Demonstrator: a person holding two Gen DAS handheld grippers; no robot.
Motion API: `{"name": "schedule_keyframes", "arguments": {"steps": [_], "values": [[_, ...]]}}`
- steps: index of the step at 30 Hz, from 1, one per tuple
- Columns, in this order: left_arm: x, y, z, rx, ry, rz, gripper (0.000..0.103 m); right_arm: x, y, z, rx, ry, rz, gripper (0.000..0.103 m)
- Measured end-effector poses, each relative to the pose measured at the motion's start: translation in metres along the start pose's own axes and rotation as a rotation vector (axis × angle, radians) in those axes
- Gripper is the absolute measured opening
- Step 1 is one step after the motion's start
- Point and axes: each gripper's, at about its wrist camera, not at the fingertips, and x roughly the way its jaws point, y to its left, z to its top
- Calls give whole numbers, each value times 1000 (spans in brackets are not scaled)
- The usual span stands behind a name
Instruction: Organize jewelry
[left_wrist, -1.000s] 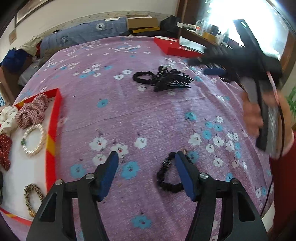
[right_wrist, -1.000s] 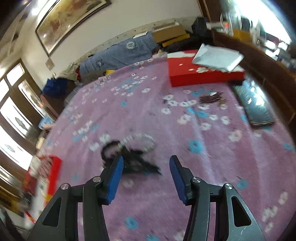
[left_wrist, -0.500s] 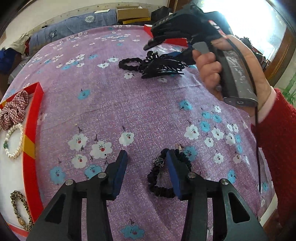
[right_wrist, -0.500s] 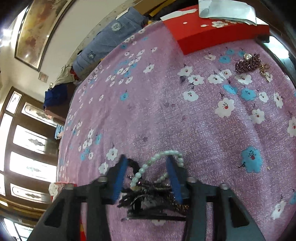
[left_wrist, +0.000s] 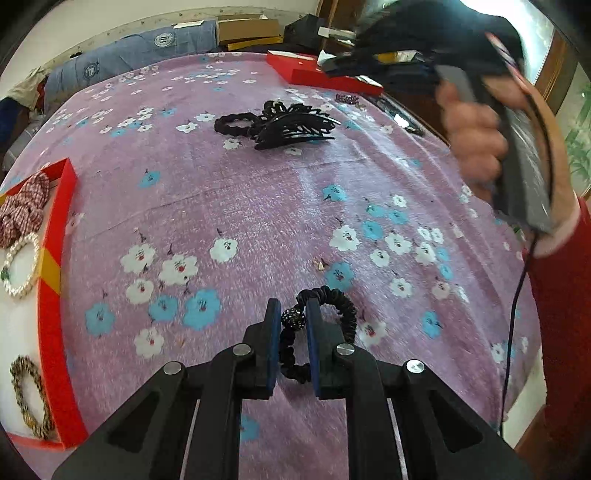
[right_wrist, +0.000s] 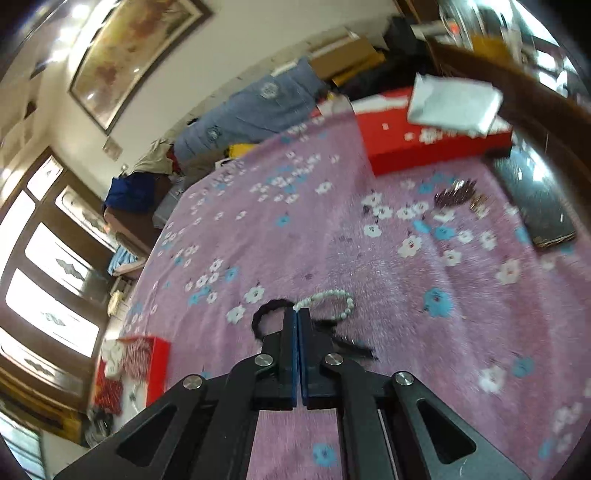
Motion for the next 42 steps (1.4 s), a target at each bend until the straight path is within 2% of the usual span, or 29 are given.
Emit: {"name": "schedule_keyframes", "arguments": {"steps": [4, 5, 6, 8, 11, 15, 17, 20, 24, 27, 29, 30, 31, 32, 35, 39, 42], "values": [[-7, 5, -4, -34, -7, -2, 13, -2, 5, -10, -32, 36, -25, 5], [-8, 7, -4, -43, -7, 2, 13, 4, 5, -11, -37, 54, -36, 10], [-9, 9, -5, -50, -8, 7, 13, 12, 5, -13, -46, 71, -54, 21], [-10, 12, -7, -58, -6, 24, 13, 25, 2, -14, -60, 91, -87, 38], [-10, 17, -7, -59, -8, 49, 13, 40, -4, -5, -37, 91, -109, 39], [-7, 21, -5, -63, -5, 62, 13, 68, -11, 11, 50, 146, -53, 41], [-5, 21, -3, -62, 1, 64, 13, 82, -13, 17, 83, 175, -51, 41], [-1, 21, -2, -57, 8, 66, 13, 104, -17, 24, 149, 215, -37, 41], [2, 20, -3, -44, 15, 68, 13, 124, -15, 27, 167, 259, -39, 41], [2, 20, -4, -40, 14, 71, 13, 127, -6, 24, 121, 277, -70, 41], [2, 21, -5, -40, 14, 71, 13, 125, 5, 21, 50, 286, -103, 36], [2, 22, -6, -43, 14, 70, 13, 122, 13, 17, -6, 293, -126, 20], [2, 23, -6, -47, 14, 70, 13, 120, 18, 15, -48, 300, -144, 11], [2, 24, -6, -52, 14, 71, 13, 116, 23, 10, -86, 306, -150, 9], [-1, 27, -8, -64, 8, 70, 13, 94, 26, -3, -102, 289, -95, 5], [-8, 31, -13, -78, -4, 71, 13, 64, 24, -29, -143, 304, -34, 4], [-15, 35, -17, -92, -15, 67, 13, 42, 13, -50, -157, 310, -52, 4]]}}
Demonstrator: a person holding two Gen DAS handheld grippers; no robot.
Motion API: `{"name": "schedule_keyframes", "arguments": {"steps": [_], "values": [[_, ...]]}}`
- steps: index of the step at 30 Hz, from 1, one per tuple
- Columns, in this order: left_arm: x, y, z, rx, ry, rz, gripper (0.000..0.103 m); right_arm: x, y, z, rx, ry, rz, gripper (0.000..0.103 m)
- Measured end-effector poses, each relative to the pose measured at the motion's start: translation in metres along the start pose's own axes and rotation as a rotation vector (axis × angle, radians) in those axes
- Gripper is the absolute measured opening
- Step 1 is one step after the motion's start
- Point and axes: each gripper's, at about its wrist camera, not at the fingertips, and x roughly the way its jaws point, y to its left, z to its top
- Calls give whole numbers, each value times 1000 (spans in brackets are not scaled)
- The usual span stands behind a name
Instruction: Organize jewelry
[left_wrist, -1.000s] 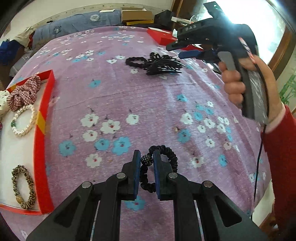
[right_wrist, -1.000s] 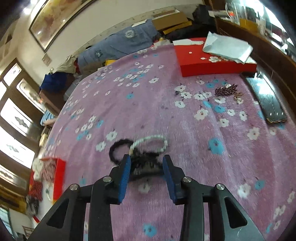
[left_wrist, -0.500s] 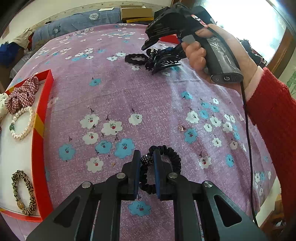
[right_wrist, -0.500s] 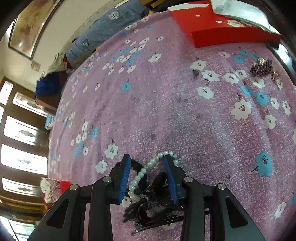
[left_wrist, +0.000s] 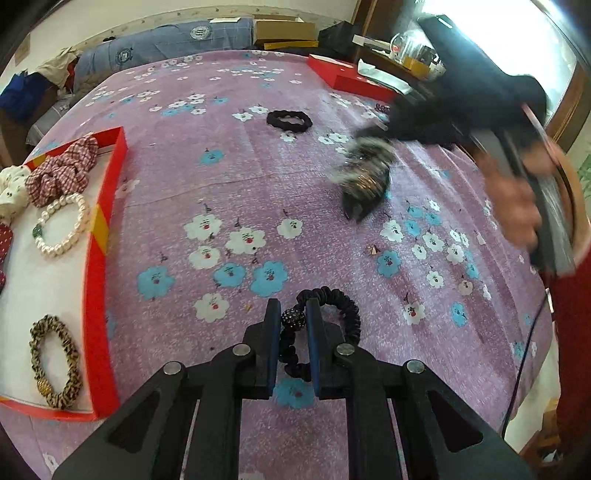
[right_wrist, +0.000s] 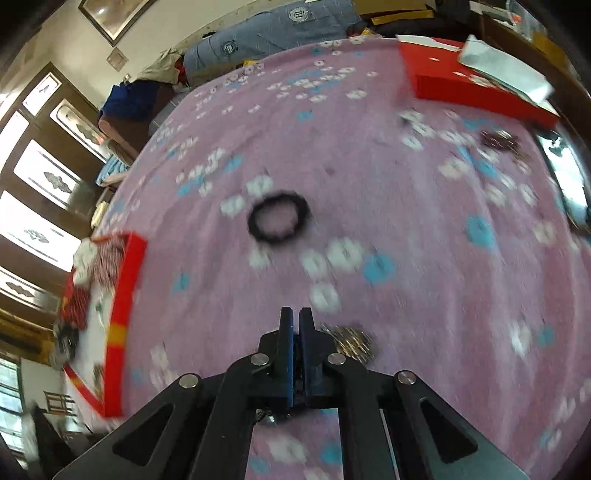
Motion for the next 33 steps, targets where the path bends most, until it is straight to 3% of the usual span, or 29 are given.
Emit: {"name": "schedule_keyframes", "arguments": {"steps": [6, 10, 12, 14, 22, 26, 28, 33], "values": [[-11, 11, -6, -44, -14, -18, 13, -52, -16, -41, -15, -101, -119, 4], [-16, 13, -11, -55, -21, -22, 13, -74, -13, -53, -44, -186, -138, 4], [-18, 12, -13, -54, -22, -19, 13, -83, -15, -60, -36, -233, -145, 11], [-17, 12, -13, -54, -22, -16, 13, -85, -17, -63, -31, -226, -116, 22], [-16, 12, -13, -64, -21, -7, 13, -72, 19, -64, -93, -201, -18, 22], [-13, 15, -14, -73, -13, -6, 13, -45, 47, -62, -129, -124, 54, 22], [-11, 18, -15, -79, -9, -7, 13, -26, 57, -62, -139, -80, 38, 22], [-7, 22, -16, -86, 4, -7, 13, 6, 73, -66, -177, -43, -117, 22]]}}
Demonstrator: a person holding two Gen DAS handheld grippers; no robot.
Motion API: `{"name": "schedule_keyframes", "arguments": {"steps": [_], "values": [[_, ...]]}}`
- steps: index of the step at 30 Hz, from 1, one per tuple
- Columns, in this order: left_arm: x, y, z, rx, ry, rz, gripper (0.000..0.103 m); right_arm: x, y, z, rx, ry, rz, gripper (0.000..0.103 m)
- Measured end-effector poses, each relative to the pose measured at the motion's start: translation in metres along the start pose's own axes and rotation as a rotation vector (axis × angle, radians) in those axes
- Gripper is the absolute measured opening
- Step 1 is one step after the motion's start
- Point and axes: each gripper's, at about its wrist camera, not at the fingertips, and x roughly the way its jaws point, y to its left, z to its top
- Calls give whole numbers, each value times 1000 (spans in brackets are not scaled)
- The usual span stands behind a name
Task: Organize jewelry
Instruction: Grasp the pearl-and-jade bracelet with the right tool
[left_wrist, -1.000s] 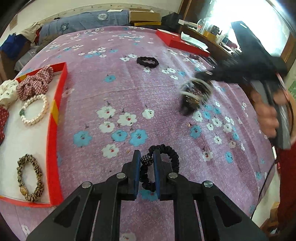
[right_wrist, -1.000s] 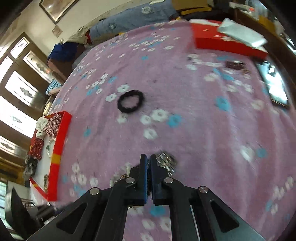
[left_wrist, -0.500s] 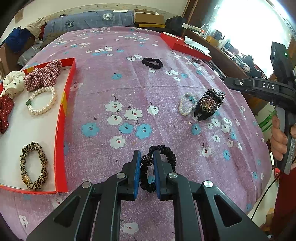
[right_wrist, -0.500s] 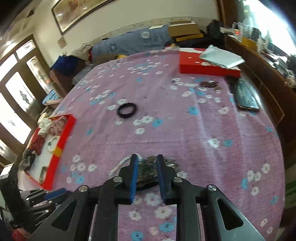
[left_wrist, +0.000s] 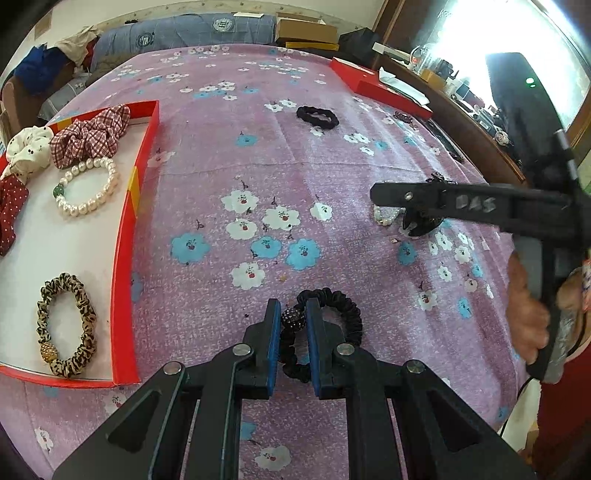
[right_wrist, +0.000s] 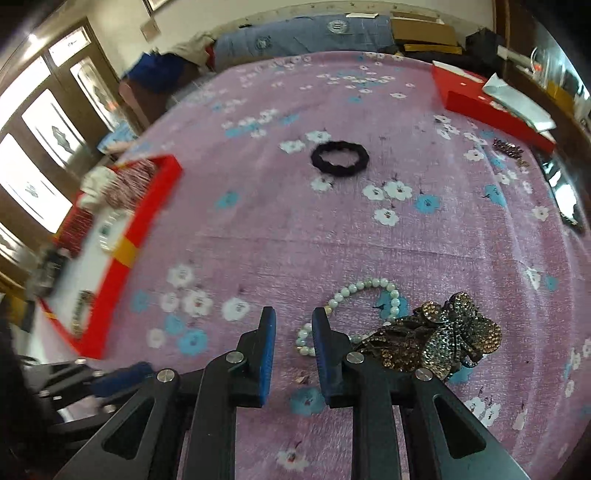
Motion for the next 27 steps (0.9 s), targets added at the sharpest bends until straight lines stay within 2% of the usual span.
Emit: {"name": "schedule_keyframes", "arguments": {"steps": [6, 13, 17, 22, 27], "values": [[2, 3, 1, -9, -2, -21, 13, 16, -1, -3, -7, 22, -81, 21], [3, 3, 0, -6, -13, -20, 13, 18, 10, -6, -64, -44, -153, 21], [2, 4, -1, -15, -15, -18, 13, 19, 14, -7, -70, -66, -162, 7], [-9, 4, -3, -17, -38, -16, 13, 13, 9, -8, -10, -80, -99, 6], [-26, 8, -2, -35, -74, -30, 13, -10, 7, -8, 30, -137, -36, 6]]}}
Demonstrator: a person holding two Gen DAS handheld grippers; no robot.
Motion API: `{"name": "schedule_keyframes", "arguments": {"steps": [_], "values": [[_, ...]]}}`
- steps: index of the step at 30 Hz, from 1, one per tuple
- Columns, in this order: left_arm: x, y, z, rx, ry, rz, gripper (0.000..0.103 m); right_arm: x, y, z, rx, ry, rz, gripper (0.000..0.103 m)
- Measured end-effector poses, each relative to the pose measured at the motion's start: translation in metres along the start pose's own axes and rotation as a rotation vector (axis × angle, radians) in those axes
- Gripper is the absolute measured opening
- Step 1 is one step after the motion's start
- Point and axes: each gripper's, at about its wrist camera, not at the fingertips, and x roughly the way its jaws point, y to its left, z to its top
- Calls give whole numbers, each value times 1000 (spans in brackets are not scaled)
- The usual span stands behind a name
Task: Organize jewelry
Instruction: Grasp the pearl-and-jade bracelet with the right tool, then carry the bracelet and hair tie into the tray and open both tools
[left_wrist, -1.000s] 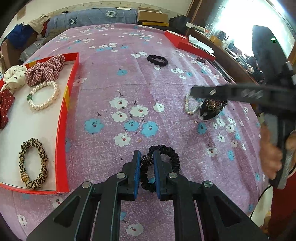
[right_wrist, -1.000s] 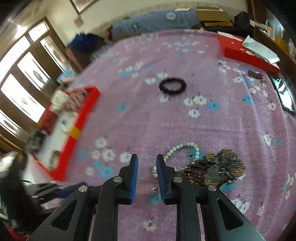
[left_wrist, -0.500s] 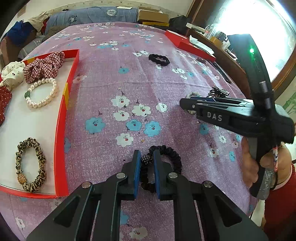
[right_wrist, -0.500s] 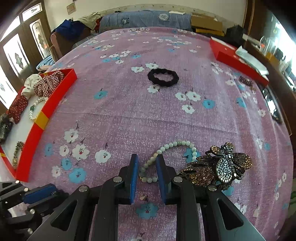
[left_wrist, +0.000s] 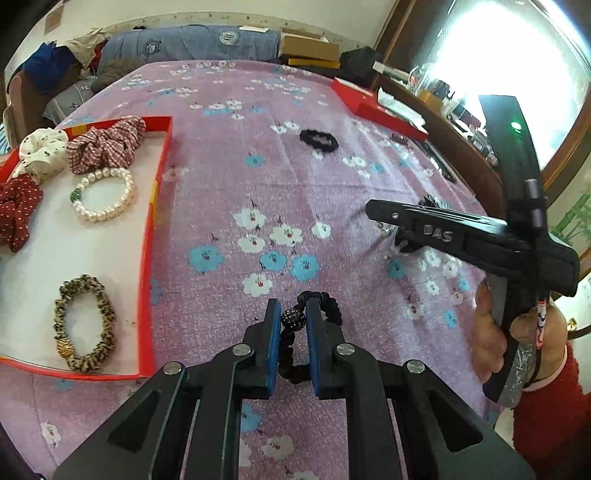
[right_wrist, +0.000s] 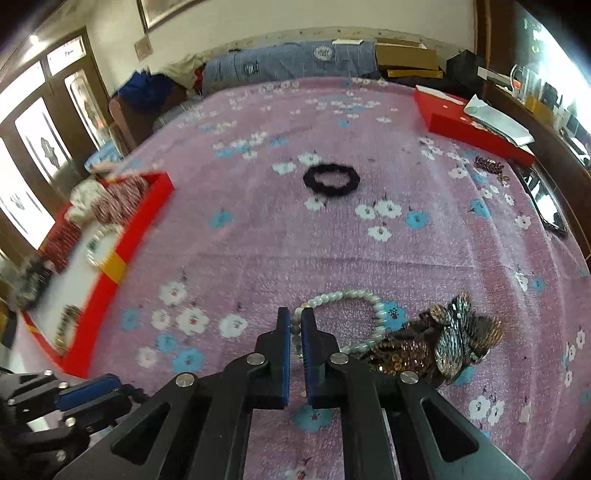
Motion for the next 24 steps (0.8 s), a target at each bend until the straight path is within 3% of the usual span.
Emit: {"name": "schedule_keyframes", "arguments": {"steps": [12, 24], "values": [[-49, 30, 4, -104, -89, -24, 13, -55, 5, 6, 113, -87, 238, 7], [-102, 99, 5, -255, -211, 65, 13, -76, 40, 10, 70, -111, 305, 7]]}}
